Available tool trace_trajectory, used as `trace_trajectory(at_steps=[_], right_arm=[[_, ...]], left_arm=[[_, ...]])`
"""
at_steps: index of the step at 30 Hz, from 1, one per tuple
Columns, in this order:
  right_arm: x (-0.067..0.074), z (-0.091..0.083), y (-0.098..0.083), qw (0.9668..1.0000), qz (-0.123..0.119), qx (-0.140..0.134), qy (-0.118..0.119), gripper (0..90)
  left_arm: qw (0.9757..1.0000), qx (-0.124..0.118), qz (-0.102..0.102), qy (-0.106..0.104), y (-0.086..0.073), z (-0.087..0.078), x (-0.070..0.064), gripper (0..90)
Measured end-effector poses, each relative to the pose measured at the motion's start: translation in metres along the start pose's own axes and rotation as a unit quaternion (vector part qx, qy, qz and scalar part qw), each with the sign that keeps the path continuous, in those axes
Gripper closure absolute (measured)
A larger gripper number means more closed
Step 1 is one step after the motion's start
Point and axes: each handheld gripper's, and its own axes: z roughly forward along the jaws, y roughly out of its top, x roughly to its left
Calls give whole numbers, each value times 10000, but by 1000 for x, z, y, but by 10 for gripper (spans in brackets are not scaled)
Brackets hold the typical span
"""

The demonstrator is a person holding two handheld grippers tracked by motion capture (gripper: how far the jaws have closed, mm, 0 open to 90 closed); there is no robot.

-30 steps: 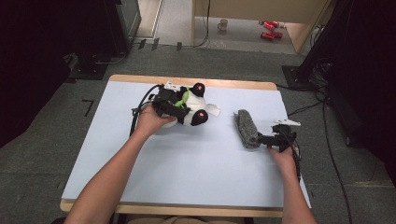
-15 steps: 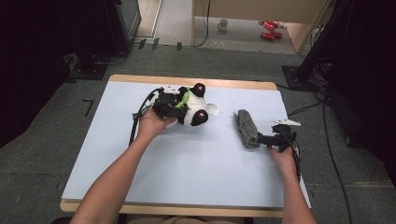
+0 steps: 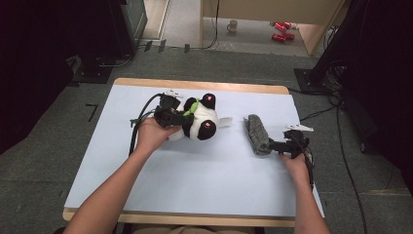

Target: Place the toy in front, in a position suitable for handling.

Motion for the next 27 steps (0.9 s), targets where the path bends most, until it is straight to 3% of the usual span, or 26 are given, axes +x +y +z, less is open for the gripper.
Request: trace_trajectory(at_steps=[4, 9, 15, 18, 22, 23, 27], right_arm=[[0, 0, 0, 10000, -1, -2, -4, 0], [0, 0, 0, 10000, -5, 0, -8, 0], [0, 0, 0, 10000, 2, 2, -5, 0], [0, 0, 0, 10000, -3, 3, -11, 0], [1, 0, 0, 10000, -1, 4, -25, 0], [1, 0, 0, 10000, 3, 6, -27, 0], [1, -1, 0, 10000, 14, 10, -31, 4]], left_arm=[[9999, -33, 7, -127, -11, -16, -22, 669], [9996, 94, -70, -255, -26, -19, -40, 660], [9992, -1, -149, -359, -43, -19, -59, 657], [9994, -26, 18, -345, -49, -17, -72, 648], [9993, -20, 80, -360, -52, -12, -76, 643], [9991, -158, 35, -388, -55, -9, -75, 641], [9986, -172, 34, -498, -55, -9, -71, 628]])
